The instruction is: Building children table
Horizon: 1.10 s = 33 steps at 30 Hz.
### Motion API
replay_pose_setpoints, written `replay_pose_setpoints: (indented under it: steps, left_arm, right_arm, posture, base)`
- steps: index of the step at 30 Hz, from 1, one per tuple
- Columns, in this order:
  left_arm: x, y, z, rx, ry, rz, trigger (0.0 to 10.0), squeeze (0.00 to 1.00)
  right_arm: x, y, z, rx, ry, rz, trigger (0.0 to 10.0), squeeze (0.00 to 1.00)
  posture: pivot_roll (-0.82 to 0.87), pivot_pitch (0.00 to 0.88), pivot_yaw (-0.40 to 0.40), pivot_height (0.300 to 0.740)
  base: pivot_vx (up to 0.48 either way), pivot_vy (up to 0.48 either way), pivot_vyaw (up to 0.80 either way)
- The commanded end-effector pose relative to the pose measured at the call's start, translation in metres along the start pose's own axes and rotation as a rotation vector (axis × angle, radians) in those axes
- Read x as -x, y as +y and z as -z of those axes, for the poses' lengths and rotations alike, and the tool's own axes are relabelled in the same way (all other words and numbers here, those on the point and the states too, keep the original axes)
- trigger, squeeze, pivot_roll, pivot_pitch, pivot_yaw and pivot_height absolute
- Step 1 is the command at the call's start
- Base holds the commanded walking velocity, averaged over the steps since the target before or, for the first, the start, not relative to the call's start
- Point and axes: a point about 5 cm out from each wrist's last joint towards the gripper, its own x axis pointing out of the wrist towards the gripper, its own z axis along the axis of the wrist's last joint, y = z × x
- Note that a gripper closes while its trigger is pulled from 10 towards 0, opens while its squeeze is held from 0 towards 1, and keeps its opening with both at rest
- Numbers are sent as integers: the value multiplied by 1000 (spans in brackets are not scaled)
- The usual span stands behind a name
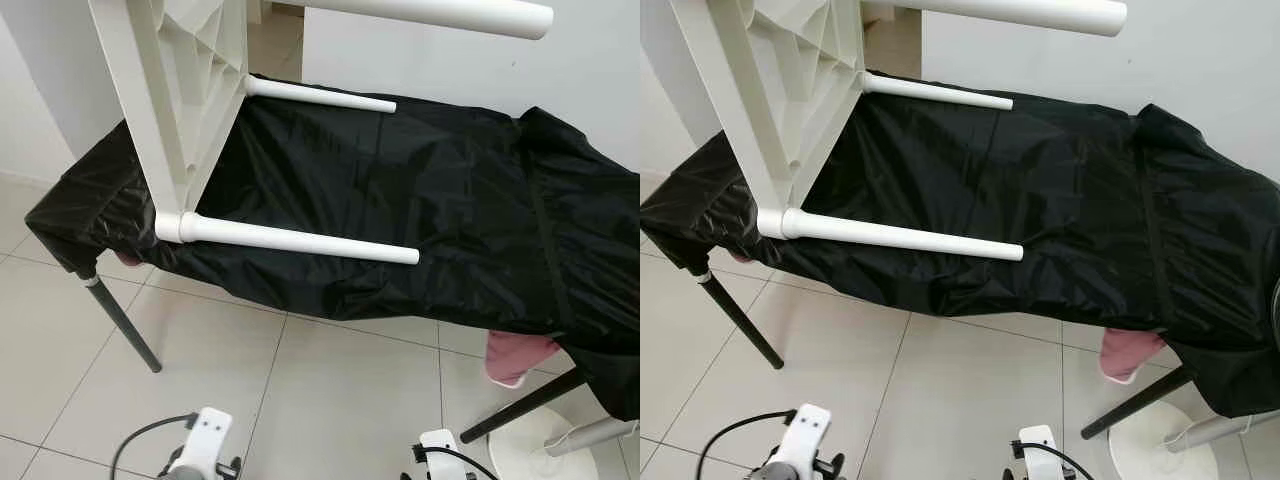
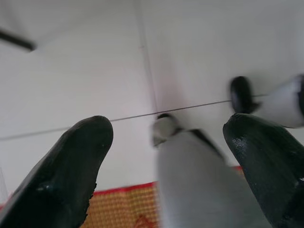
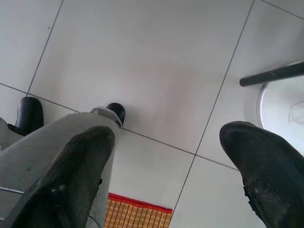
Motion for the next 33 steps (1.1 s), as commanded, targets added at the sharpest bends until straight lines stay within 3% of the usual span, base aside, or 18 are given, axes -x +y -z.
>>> replay_pose_setpoints:
  steps: [1, 5, 16, 21, 25, 33]
  left_arm:
    - [2, -7, 9, -39, 30, 13, 10000, 0]
    - [1, -16, 10, -173, 35, 55, 10000, 0]
    - [2, -6, 12, -221, 49, 50, 10000, 0]
    - [3, -6, 12, -256, 50, 65, 10000, 0]
    - [0, -11, 5, -313, 39, 94, 10000, 0]
    - [-1, -14, 1, -319, 38, 108, 10000, 0]
  right_arm:
    - [3, 6, 13, -4, 51, -15, 10000, 0]
    - [4, 10, 17, -16, 72, 3, 10000, 0]
    - [5, 25, 19, -53, 84, 2, 10000, 0]
    - [5, 27, 21, -60, 84, 10, 10000, 0]
    - [9, 23, 28, -141, 92, 65, 10000, 0]
    - [10, 19, 30, -168, 93, 92, 10000, 0]
  posture:
    - [-32, 0, -26, 740]
    - [-50, 0, 13, 740]
    - [-98, 0, 87, 740]
    - [-147, 0, 125, 740]
    - [-186, 0, 152, 740]
    - [-235, 0, 177, 740]
  base:
    - [0, 0, 0]
    - [0, 0, 0]
    - [0, 0, 0]
    - [0, 0, 0]
    - [0, 0, 0]
    - [0, 0, 0]
